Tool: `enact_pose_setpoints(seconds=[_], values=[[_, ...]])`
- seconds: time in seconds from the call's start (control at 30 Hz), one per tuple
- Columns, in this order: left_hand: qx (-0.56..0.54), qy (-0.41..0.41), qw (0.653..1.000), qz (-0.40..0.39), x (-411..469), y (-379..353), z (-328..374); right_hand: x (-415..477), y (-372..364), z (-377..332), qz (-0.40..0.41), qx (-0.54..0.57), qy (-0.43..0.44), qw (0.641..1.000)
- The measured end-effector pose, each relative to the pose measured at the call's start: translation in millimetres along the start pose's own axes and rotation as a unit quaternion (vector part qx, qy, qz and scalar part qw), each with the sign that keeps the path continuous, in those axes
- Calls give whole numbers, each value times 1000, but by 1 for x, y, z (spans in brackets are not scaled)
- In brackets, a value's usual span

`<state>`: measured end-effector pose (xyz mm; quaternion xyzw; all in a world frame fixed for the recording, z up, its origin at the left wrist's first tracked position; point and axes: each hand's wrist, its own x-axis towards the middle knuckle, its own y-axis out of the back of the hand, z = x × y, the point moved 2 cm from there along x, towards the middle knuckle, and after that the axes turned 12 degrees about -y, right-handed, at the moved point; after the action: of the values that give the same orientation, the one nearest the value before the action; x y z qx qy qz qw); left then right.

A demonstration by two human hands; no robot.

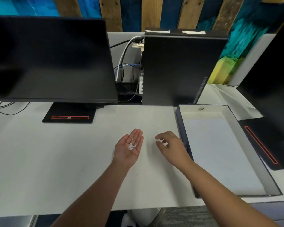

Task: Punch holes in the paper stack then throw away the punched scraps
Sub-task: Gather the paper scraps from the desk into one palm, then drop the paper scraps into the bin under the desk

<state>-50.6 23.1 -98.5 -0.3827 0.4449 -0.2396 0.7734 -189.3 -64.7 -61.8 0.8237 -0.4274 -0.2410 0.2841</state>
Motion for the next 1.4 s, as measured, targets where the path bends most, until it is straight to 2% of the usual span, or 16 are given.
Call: enact_pose_setpoints(seconds=[0.17, 0.27, 0.43, 0.5, 0.57, 0.67, 0.73, 1.0, 1.2, 1.4], values=[[6, -5, 1000, 0, -24, -1, -29, -43, 46, 0, 17, 76, 33, 996], [14, 3, 1000, 0, -41, 2, -47, -64, 57, 14, -14, 121, 16, 992], [30, 34, 999, 0, -66, 11, -81, -94, 57, 53, -68, 136, -20, 988], [44, 51, 998, 0, -75, 12, -94, -104, 60, 65, -113, 125, -30, 985], [57, 70, 996, -1, -81, 13, -104, -112, 60, 76, -195, 92, -44, 975], [75, 92, 993, -8, -84, 9, -113, -127, 54, 95, -320, -5, -72, 945], [84, 110, 990, -17, -83, 1, -120, -137, 47, 111, -349, -45, -97, 931], [164, 226, 958, -59, -84, -5, -139, -159, -5, 164, -298, -90, -211, 926], [223, 351, 905, -94, -88, 12, -130, -185, -48, 167, -233, -66, -317, 917], [259, 428, 858, -116, -95, 45, -122, -215, -89, 164, -163, -21, -409, 898]])
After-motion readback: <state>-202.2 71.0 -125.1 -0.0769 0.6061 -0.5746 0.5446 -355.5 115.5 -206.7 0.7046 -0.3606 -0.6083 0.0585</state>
